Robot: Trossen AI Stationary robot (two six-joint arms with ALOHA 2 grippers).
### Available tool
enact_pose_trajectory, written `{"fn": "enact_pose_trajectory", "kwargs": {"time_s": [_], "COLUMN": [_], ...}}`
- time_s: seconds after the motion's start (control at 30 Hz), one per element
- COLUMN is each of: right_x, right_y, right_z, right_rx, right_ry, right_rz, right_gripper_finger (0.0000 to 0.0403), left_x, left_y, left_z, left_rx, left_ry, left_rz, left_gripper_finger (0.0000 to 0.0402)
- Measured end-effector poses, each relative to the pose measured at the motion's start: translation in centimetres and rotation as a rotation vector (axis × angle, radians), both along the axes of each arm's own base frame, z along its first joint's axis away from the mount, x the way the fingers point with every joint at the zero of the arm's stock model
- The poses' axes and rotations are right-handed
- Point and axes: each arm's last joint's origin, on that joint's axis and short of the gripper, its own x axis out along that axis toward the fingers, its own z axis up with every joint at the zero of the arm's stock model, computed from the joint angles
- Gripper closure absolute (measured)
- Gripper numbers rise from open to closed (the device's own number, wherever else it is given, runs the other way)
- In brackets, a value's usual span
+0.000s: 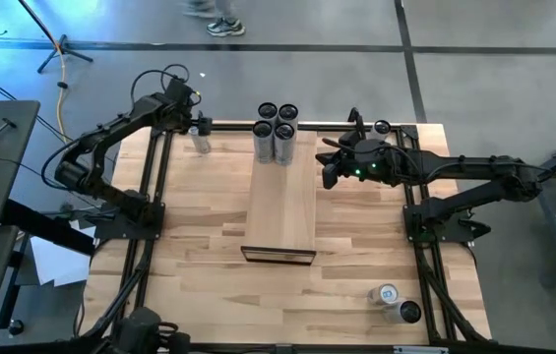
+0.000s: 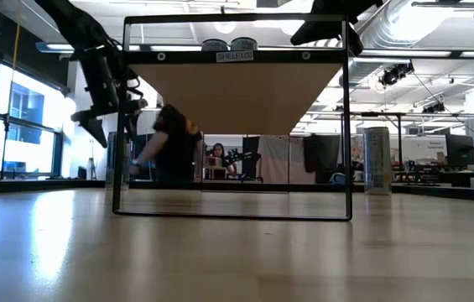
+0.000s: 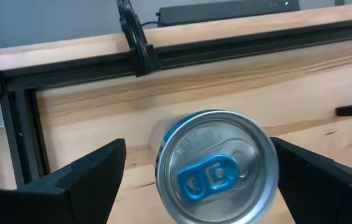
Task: Place canned beverage on shelf
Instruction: Put the top blue soda can on the shelf
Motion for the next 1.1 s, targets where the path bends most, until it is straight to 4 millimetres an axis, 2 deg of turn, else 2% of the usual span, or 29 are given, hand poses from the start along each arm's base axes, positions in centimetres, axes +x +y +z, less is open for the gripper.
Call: {"fn": "enact_pose_trajectory", "kwargs": {"time_s": [0.5,0.67,0.9,1.1], "right_x": [0.0,0.0,0.0,0.0], "right_y": [0.0,0.0,0.0,0.0], "right_z": [0.0,0.0,0.0,0.0], "right_rx": [0.003,0.003,0.003,0.036], "right_ry": [-0.001,-0.001,-0.002,-0.020], "right_rz": [-0.001,-0.001,-0.001,-0.018], "right_gripper_finger": [0.0402,0.0402,0.0402,0.0402], "left_x": [0.5,0.8,1.1,1.3], "left_y": [0.7,0.6,0.0,-1.2], "left_z": [-1.3,-1.3,-1.4,-0.6], "left_rx": [-0.033,-0.025,-0.040,-0.058], "left_ry": [0.018,0.020,0.058,0.049], "left_rz": [-0.007,-0.026,-0.082,-0.124], "left_gripper_finger": [0.0052,0.0092,0.0204,0.0207]}}
